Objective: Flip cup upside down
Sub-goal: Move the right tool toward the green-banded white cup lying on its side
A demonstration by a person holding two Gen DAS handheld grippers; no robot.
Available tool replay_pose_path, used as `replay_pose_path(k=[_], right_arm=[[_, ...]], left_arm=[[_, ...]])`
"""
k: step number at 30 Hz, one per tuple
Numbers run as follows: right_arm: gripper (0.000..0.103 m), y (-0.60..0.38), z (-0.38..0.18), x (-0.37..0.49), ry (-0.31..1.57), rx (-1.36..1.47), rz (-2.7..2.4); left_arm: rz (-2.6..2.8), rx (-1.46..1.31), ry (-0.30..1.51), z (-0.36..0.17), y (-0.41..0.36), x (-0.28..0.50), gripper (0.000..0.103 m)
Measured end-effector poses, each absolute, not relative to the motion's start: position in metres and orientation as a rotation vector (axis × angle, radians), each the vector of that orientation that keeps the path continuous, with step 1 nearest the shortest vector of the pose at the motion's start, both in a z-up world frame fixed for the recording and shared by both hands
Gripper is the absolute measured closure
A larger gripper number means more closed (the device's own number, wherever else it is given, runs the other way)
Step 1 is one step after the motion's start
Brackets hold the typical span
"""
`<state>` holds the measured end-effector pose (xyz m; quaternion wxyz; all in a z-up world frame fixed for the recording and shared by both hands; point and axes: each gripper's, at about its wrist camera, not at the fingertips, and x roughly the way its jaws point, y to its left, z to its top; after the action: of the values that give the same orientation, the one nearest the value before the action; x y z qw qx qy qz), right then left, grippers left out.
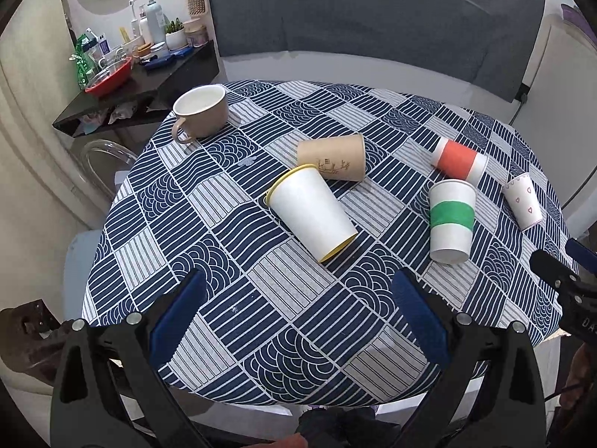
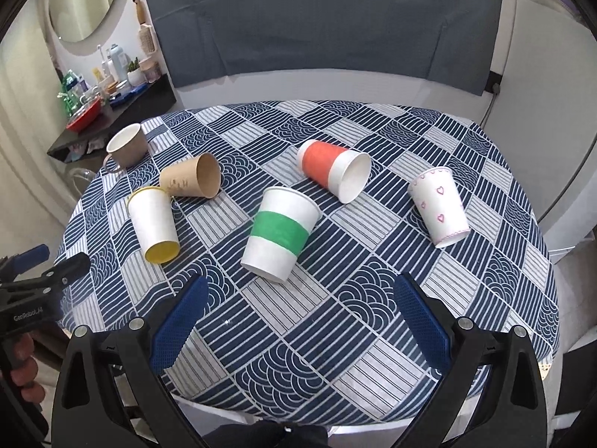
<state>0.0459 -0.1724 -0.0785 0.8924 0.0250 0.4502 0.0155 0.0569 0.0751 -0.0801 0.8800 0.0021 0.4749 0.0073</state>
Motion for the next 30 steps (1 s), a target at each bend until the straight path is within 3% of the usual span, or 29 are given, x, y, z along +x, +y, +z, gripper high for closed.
replay_pose_path(k=[24, 25, 28, 30], right_arm=[[0.009, -0.142, -0.176, 0.099, 0.981, 0.126, -0.009], [0.012, -0.141, -0.180, 0.100, 0.983, 0.124, -0.020], [0.034, -0.143, -0.190, 0.104, 0.996, 0.143, -0.054], [0.036, -0.146, -0.198, 0.107, 1.029, 0.171, -0.064]], left_arm=[[0.104, 0.017, 1.014, -0.109, 0.071, 0.084, 0.005], [0.107, 0.017, 1.015, -0.109, 0.071, 0.084, 0.005], [0.107, 0.031, 1.010, -0.112, 0.071, 0.088, 0.005], [0.108, 0.044, 1.007, -0.114, 0.070, 0.094, 0.005]])
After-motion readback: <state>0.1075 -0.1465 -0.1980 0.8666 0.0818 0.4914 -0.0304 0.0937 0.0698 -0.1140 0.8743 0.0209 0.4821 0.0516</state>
